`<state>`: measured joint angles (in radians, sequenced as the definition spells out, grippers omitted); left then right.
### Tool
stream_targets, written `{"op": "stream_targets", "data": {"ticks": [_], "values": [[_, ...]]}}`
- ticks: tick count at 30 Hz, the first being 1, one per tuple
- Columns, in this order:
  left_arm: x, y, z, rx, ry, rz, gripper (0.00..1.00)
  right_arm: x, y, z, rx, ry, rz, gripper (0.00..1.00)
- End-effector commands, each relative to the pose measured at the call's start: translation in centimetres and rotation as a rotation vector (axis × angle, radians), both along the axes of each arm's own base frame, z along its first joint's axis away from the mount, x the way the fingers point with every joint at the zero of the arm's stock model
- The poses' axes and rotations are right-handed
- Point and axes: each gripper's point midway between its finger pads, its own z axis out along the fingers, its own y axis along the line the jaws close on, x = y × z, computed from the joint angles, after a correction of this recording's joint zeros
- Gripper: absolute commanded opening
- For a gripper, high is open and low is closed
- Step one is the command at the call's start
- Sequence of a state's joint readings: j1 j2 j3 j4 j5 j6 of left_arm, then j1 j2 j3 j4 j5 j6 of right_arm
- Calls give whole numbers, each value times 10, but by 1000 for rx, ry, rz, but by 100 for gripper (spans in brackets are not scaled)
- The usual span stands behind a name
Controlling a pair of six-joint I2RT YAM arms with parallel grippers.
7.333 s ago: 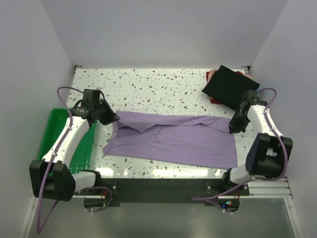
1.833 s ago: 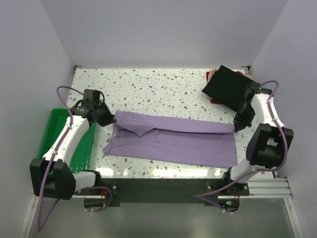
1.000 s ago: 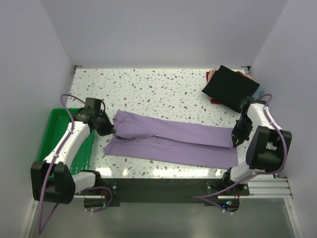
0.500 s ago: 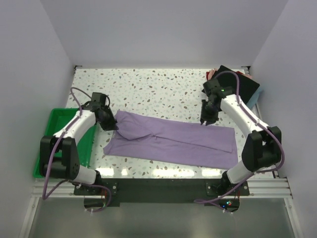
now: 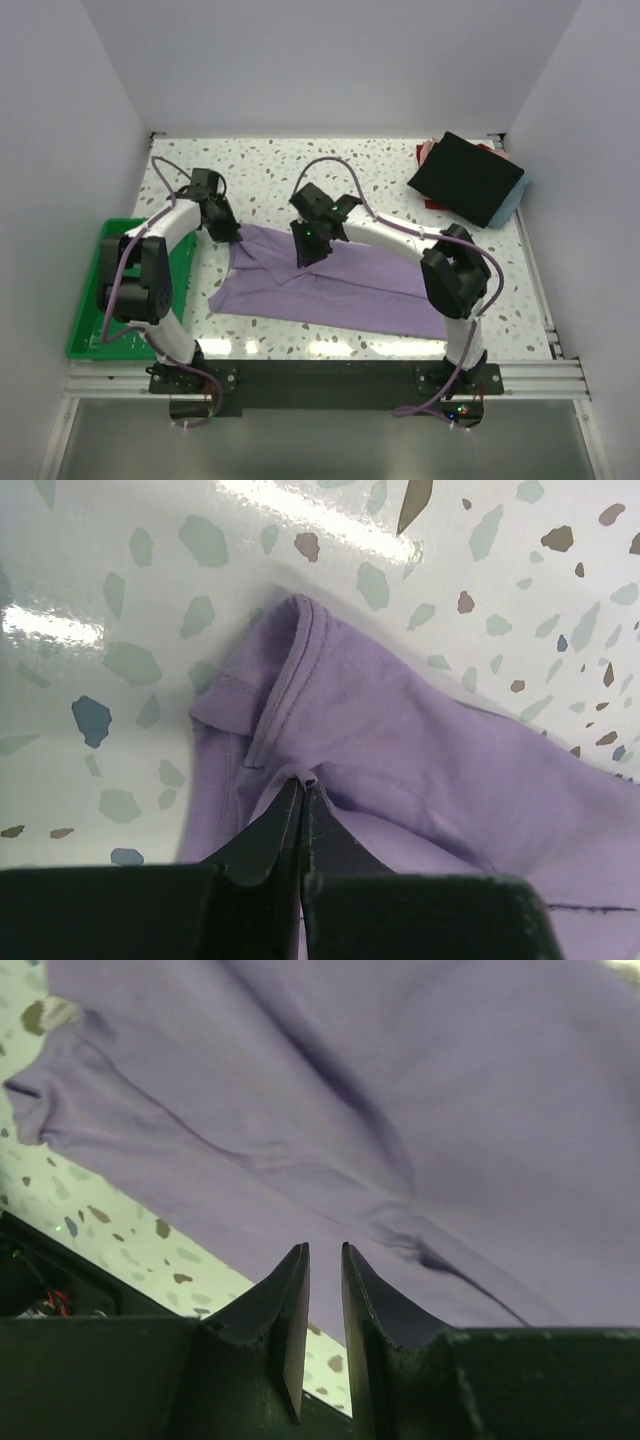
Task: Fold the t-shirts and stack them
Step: Fold the tshirt
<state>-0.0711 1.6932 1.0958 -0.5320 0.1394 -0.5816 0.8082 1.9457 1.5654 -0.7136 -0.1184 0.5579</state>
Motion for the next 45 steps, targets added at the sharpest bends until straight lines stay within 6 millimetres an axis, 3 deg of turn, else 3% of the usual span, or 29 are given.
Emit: {"op": "stream_targets", "data": {"ticks": [1,3,12,27,36,41,45], "values": [[14,-2,8,-30,-60,-30,0,5,51,18,127,-87,34,23],[13,-2,6,-36,-54,-32,0,1,65,15,143,-109,47,24],[15,-8,7,-76,-52,-67,0,-10,91,-20,87,-124,59,27],[10,-12,8,-107,-57,-100,0,-17,83,-58,-41,-116,48,31],[10,-12,15,-120,-74,-106,0,-14,72,-69,-111,-127,39,15],[9,-12,17,-123,-79,-107,0,-15,70,-60,-107,-126,38,1],[5,-13,23,-131,-95,-109,0,-17,75,-43,-60,-117,45,0]]}}
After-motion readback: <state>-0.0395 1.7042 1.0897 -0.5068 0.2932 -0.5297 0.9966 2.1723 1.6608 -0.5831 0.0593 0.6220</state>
